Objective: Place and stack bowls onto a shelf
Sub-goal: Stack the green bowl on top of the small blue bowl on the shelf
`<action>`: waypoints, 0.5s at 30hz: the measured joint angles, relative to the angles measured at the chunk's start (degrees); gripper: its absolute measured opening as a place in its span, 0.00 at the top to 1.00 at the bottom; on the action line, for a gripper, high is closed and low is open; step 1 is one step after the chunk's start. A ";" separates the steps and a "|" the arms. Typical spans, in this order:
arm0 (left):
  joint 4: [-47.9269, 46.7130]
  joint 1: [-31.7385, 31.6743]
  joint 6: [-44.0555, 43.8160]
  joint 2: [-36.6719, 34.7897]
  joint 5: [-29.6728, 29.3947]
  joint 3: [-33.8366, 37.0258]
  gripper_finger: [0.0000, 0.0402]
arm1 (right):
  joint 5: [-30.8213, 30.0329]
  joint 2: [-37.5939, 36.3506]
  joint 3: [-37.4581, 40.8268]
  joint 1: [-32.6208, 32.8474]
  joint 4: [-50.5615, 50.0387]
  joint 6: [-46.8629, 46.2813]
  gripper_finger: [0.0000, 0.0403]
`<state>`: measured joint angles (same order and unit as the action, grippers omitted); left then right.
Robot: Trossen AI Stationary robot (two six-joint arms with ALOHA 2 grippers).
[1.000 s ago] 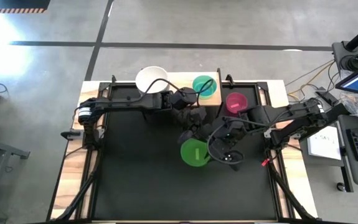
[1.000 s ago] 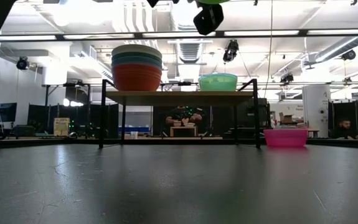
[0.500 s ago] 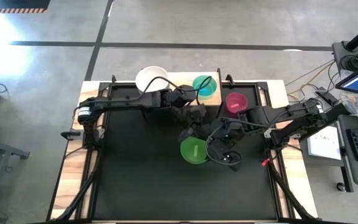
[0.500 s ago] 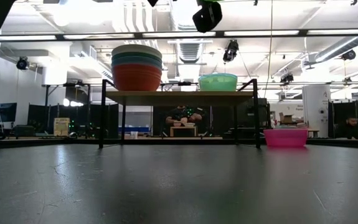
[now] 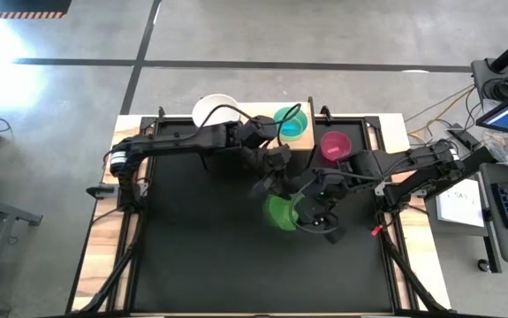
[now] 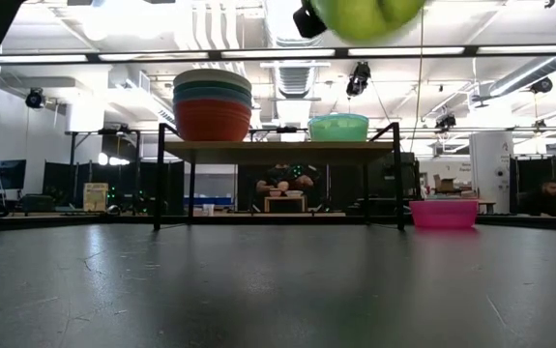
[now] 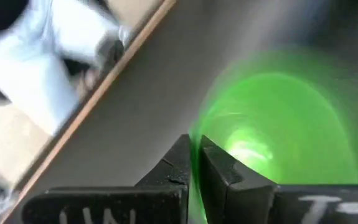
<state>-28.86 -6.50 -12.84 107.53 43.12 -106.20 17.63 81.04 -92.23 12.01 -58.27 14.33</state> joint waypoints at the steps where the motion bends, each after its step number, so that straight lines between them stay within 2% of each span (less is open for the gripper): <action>1: -2.49 0.02 1.16 0.00 0.32 -1.05 0.70 | -0.14 -0.05 0.07 -0.02 -2.12 -0.01 0.98; 5: -12.64 0.03 5.98 -0.11 -0.84 -7.06 0.70 | -6.33 -0.12 0.05 -0.19 -5.84 -0.94 0.98; 11: -31.08 0.17 12.73 -0.11 -13.79 -16.96 0.69 | -12.50 -0.34 0.05 -3.10 -9.20 0.43 0.98; 15: -39.03 0.79 12.83 -0.11 -18.46 -21.25 0.69 | -17.86 -0.73 0.05 -7.40 -9.07 5.28 0.98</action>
<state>-67.89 -5.71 -0.01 107.42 24.66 -127.45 -0.23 80.31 -92.18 4.62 -67.35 19.61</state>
